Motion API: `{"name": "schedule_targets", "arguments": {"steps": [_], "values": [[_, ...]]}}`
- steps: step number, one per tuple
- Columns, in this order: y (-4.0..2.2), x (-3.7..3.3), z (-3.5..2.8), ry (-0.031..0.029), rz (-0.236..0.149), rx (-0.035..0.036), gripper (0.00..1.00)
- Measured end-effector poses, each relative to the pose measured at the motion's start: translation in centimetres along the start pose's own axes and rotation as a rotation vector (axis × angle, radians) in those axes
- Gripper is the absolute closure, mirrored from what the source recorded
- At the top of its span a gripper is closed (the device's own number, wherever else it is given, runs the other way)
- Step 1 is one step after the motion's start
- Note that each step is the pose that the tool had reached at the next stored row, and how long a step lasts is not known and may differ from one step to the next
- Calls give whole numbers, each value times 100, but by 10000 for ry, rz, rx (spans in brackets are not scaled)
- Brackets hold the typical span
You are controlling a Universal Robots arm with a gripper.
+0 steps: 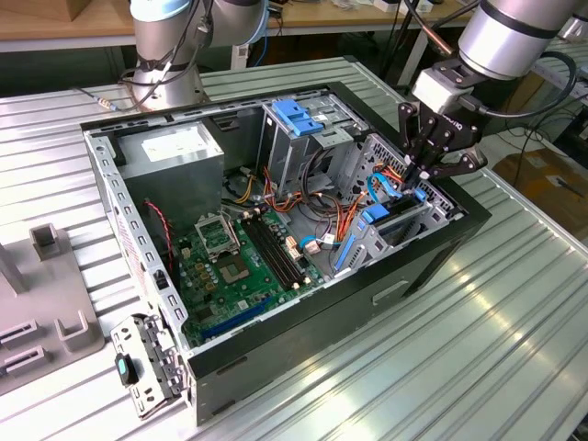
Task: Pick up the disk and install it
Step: 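Insert the second disk wire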
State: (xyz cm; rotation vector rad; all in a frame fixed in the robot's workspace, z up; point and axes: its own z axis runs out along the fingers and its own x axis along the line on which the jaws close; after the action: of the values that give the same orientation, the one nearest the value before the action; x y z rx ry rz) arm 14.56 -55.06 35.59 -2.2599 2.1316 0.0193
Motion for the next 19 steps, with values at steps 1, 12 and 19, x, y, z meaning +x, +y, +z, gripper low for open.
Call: {"name": "schedule_targets", "arguments": {"steps": [1,12,19], "values": [[0,3,0,0,0,0,84],[65,66,14,2,-2,49,84],[83,100,23,1,0,49,84]]}}
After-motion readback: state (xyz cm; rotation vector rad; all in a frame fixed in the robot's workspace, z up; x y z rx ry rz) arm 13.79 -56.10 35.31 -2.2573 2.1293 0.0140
